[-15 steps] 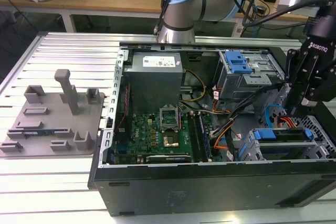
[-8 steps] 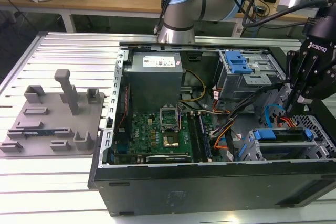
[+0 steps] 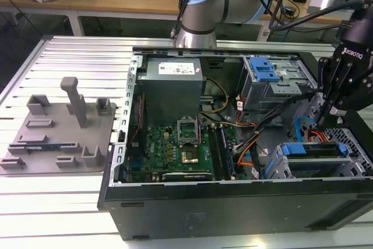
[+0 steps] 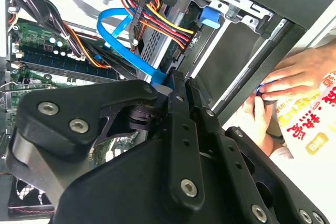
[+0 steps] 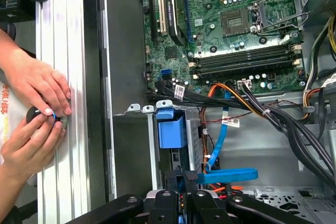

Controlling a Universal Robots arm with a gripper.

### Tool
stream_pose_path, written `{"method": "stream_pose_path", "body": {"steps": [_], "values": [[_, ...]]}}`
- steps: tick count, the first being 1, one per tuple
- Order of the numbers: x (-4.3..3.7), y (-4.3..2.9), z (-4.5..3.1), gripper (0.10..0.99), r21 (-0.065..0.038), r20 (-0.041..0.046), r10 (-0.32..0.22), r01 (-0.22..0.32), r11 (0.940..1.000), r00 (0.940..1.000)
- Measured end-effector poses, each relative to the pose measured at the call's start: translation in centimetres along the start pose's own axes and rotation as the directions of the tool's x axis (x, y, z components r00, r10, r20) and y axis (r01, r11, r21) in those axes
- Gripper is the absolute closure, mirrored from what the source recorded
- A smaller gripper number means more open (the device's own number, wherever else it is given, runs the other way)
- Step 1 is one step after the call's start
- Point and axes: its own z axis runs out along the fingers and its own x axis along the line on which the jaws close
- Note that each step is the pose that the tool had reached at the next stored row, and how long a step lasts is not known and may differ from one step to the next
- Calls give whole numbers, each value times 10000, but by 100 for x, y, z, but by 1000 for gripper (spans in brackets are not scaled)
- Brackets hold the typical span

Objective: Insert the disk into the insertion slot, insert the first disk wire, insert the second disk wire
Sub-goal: 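Insert the second disk wire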

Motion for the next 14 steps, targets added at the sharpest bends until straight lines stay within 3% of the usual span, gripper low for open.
{"method": "stream_pose_path", "body": {"steps": [4,7,8,10,11,14], "values": [[12,3,6,925,8,17,5,-5,10000,10000],[56,11,27,925,105,200,17,-19,9999,9998],[90,15,44,925,156,301,24,-29,9999,9995],[139,20,67,925,203,397,30,-38,9998,9992],[187,22,91,925,263,494,40,-53,9996,9988],[237,39,112,925,519,952,68,-118,9986,9954]]}}
